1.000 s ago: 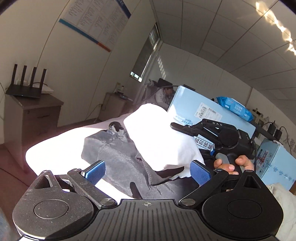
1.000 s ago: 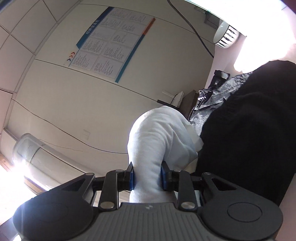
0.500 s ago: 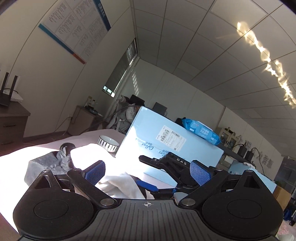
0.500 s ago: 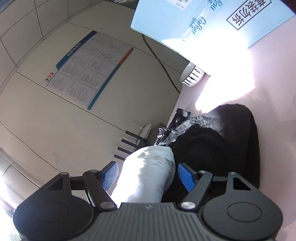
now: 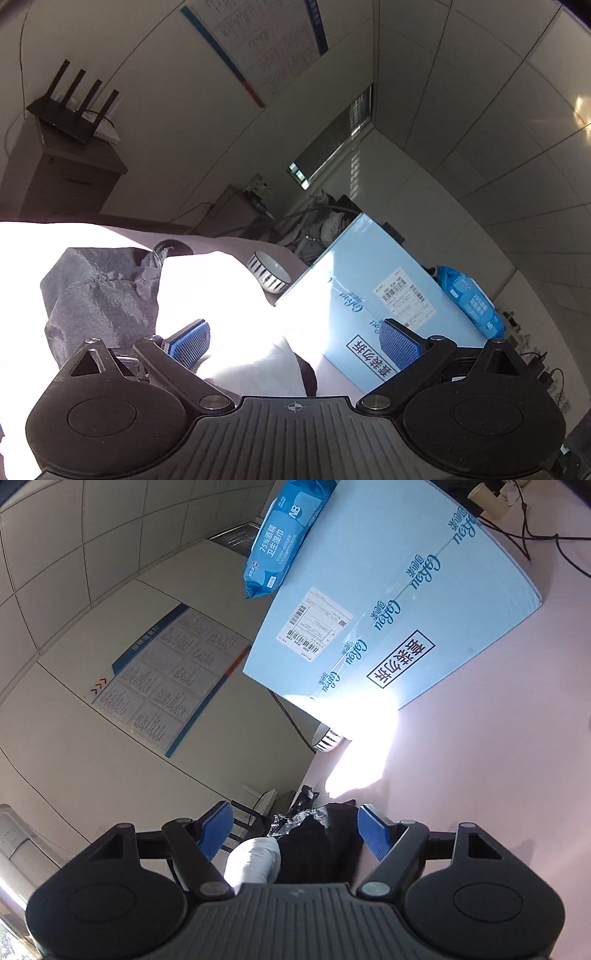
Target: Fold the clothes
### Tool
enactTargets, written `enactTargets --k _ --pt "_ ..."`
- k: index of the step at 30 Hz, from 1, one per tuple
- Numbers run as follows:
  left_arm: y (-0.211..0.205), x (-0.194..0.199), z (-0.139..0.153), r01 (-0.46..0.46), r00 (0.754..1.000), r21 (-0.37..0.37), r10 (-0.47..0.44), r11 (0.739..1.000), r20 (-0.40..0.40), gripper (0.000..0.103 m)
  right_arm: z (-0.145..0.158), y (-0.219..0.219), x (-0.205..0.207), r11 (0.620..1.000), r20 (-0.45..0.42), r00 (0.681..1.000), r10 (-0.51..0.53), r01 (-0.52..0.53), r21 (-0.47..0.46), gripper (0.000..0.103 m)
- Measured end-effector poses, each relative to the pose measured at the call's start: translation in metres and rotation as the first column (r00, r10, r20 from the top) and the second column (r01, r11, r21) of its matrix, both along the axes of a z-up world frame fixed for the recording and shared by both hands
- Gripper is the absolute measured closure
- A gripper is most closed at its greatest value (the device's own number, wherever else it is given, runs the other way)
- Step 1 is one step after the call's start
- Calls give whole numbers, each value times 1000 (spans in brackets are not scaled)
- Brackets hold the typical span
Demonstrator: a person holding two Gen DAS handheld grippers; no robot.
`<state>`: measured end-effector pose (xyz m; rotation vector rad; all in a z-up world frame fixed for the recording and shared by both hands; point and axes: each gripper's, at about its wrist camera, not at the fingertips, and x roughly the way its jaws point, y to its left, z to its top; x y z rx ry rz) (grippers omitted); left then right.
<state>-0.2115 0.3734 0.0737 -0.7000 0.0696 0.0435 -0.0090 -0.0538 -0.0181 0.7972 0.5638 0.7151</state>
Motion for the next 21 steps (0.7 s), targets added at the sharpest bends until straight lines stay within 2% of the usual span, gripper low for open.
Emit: enactTargets --k 1,4,6,8,10,13,14,16,17,19,21 --pt "-10 -6 7 3 1000 20 -4 1000 24 3 -1 -13 -2 998 -14 999 -29 28 -48 24" --pt "-51 -3 24 135 989 139 -142 981 45 1 -4 -47 -11 979 -33 992 -123 116 -167 23" --pt "-93 14 29 220 974 235 -226 947 -1 1 -7 -63 -16 957 -17 984 -177 169 -236 20" --pt "-128 33 28 267 963 300 -259 916 -66 1 -10 -79 -21 920 19 972 -234 228 -320 16" --pt "-168 59 20 308 951 371 -278 876 -132 1 -14 -99 -27 857 81 951 -298 304 -416 14" --pt "-229 100 0 376 925 444 -307 813 -222 1 -21 -123 -33 771 150 911 -384 405 -491 9" --pt "-251 116 -9 410 910 464 -320 786 -264 1 -23 -130 -34 741 170 898 -405 431 -515 6" --pt "-284 141 -24 464 882 495 -334 735 -333 1 -30 -150 -34 658 190 863 -467 483 -578 3" --pt "-303 155 -34 487 868 499 -336 716 -366 1 -33 -158 -33 629 196 851 -488 498 -597 2" --pt "-323 171 -48 505 853 472 -336 722 -399 1 -43 -175 -29 564 228 820 -525 536 -628 1" --pt "-337 191 -63 524 827 401 -338 752 -448 1 -52 -185 -23 512 262 802 -537 557 -654 0"
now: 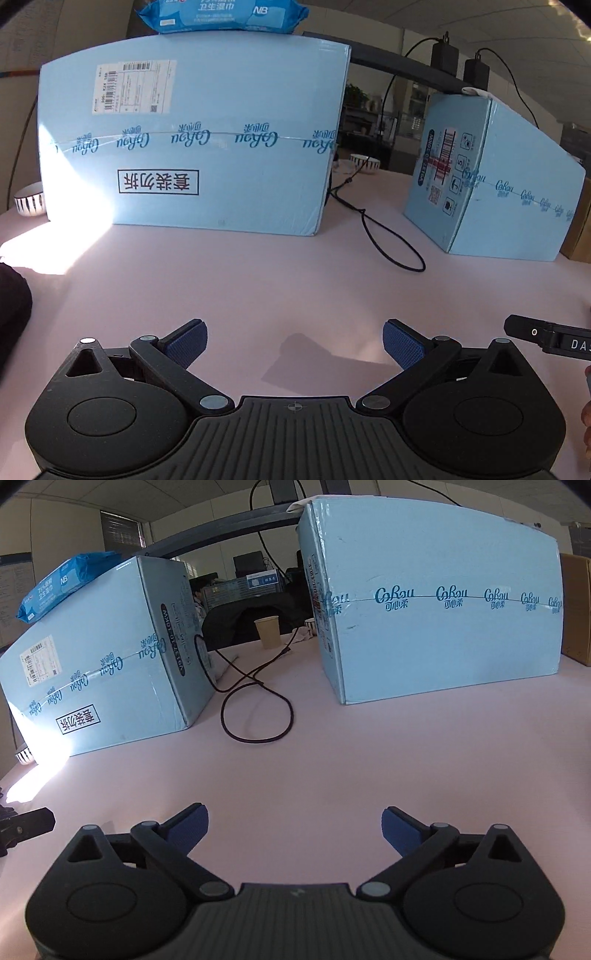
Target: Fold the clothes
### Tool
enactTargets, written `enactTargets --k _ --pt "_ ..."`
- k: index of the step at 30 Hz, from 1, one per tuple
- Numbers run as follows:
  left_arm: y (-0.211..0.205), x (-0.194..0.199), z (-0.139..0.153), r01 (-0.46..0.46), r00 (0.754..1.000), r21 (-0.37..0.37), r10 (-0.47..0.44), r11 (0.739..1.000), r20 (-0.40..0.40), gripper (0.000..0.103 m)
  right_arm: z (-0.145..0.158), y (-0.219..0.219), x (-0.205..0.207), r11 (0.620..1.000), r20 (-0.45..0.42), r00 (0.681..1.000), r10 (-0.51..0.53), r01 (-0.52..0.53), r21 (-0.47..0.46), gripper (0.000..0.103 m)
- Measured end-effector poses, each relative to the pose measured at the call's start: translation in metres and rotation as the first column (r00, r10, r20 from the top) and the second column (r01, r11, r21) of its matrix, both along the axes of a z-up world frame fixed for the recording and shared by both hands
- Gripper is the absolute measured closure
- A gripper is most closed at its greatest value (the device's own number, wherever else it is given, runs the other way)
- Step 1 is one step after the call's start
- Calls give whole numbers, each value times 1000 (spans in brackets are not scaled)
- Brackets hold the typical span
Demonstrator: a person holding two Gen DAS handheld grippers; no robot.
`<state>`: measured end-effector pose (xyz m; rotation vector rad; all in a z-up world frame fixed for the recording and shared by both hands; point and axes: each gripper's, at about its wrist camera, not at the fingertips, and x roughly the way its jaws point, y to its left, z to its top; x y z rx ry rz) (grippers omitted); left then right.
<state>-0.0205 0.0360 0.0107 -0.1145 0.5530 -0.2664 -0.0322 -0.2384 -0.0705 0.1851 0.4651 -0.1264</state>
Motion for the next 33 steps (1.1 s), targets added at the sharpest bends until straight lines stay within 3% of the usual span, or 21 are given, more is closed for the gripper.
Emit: enactTargets --k 3,5,9,13,17,22,33 --pt "-17 23 -17 -75 995 2 75 997 -72 1 -16 -11 17 999 -46 998 -45 44 -26 0" --pt "-24 30 -24 -106 993 51 108 993 -42 1 -20 -14 28 998 -91 994 -54 53 -15 0" --pt "-23 38 -22 -83 995 85 88 993 -53 0 -22 -17 42 988 -134 981 -143 135 -70 0" --pt "-33 41 -22 -57 996 169 67 984 -55 0 -25 -15 49 985 -151 978 -145 129 -110 0" --pt "-30 39 -21 -58 996 152 68 987 -56 0 -26 -13 48 985 -151 978 -143 126 -119 0" --pt "-31 41 -21 -61 996 148 69 987 -55 0 -25 0 47 989 -146 988 -51 29 -147 0" --pt "-27 40 -19 -62 997 111 68 992 -48 0 -22 -6 50 994 -144 989 -41 26 -104 0"
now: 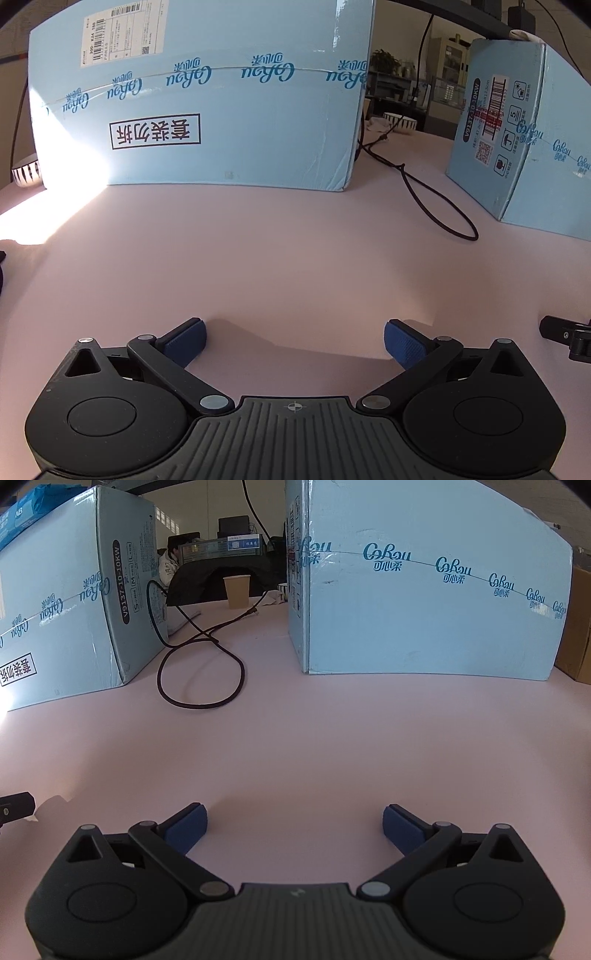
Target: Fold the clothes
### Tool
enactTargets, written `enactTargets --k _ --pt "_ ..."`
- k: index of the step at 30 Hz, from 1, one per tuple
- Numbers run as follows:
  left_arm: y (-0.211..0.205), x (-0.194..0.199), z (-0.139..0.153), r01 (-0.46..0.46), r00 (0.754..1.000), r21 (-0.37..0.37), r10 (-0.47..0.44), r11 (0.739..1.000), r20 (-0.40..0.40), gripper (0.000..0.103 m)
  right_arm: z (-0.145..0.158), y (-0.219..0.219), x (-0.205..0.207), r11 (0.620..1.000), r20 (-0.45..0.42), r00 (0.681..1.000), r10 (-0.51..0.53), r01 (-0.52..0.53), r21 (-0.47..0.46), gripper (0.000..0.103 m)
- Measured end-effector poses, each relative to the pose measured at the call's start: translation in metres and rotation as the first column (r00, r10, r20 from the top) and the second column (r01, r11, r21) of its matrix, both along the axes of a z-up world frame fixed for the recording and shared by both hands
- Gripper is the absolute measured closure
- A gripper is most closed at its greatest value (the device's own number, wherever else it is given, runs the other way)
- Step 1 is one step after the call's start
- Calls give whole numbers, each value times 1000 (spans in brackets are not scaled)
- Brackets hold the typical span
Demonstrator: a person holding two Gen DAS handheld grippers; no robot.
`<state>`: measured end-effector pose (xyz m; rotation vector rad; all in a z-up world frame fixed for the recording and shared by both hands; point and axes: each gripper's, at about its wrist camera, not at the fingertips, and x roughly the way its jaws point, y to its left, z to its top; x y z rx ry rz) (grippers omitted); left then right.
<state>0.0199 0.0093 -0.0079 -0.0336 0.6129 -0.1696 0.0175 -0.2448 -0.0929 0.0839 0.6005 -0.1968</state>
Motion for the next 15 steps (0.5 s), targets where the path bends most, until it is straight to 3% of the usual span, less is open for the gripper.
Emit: enactTargets --k 15 --pt "-3 0 0 -3 1000 28 3 1000 -2 0 -1 1 3 1000 -2 1000 0 0 -6 0"
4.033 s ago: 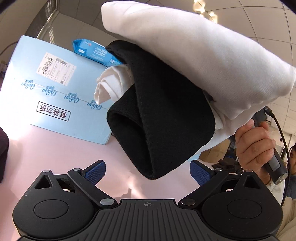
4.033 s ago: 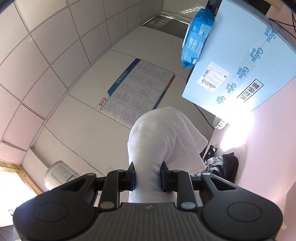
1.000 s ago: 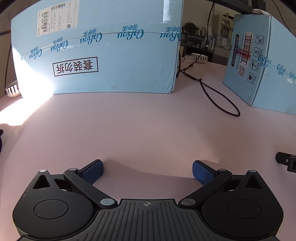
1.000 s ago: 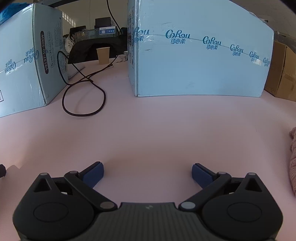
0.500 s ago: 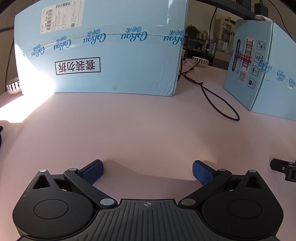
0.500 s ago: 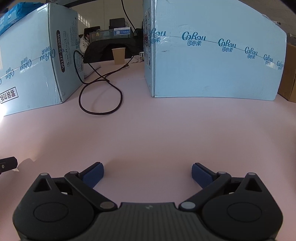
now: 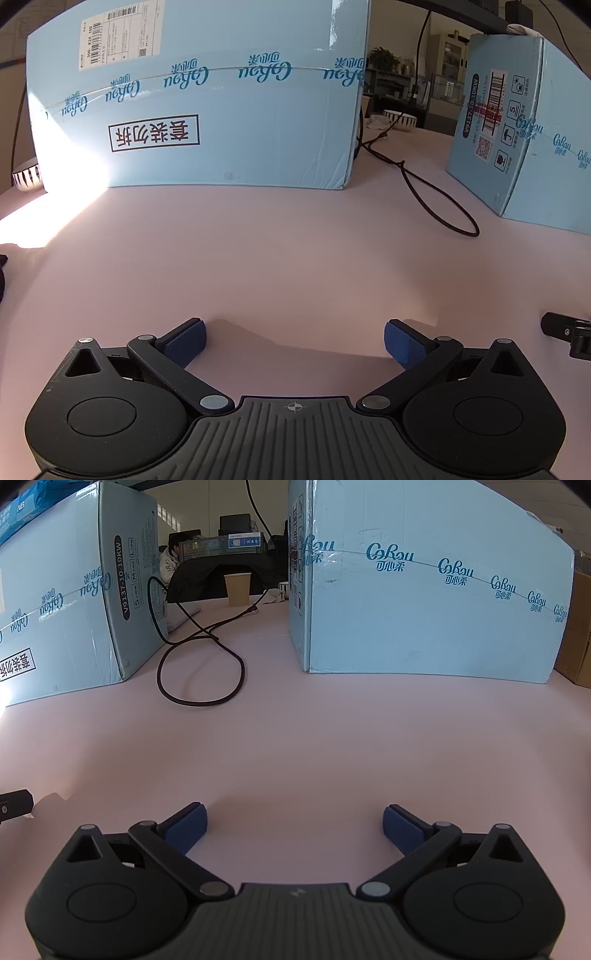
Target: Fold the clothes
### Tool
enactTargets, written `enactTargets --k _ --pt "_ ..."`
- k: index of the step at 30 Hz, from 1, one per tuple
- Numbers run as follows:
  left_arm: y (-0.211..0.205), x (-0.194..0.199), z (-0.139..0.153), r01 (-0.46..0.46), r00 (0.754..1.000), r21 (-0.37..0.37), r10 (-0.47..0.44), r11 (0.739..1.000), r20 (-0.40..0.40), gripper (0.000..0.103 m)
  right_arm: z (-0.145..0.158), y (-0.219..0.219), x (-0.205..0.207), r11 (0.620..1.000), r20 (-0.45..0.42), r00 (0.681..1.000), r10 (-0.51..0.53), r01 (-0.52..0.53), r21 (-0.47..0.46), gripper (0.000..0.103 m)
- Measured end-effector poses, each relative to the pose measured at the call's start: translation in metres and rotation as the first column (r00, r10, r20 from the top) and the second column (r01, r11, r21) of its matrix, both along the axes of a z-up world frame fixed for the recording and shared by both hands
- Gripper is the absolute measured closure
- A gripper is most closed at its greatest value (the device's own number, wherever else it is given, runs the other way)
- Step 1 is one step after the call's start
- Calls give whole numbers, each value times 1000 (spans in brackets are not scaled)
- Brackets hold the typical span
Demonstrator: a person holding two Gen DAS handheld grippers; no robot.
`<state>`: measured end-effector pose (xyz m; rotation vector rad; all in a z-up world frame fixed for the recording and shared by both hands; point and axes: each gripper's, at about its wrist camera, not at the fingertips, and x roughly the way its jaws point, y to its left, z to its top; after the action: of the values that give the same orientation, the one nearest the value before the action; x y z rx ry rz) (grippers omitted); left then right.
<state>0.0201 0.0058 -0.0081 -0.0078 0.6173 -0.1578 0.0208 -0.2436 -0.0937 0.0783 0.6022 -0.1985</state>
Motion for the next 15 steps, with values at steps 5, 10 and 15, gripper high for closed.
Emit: enactTargets --k 5,10,15 --pt "0 0 0 0 1000 -2 0 1000 0 0 0 0 1 1000 -1 1000 1 -1 -1 0" --pt "0 0 0 0 1000 -3 0 1000 0 0 0 0 1 1000 -1 1000 1 -1 -2 0" --pt "1 0 0 -1 1000 -4 1 1000 0 0 0 1 1 1000 -2 1000 2 -2 -4 0"
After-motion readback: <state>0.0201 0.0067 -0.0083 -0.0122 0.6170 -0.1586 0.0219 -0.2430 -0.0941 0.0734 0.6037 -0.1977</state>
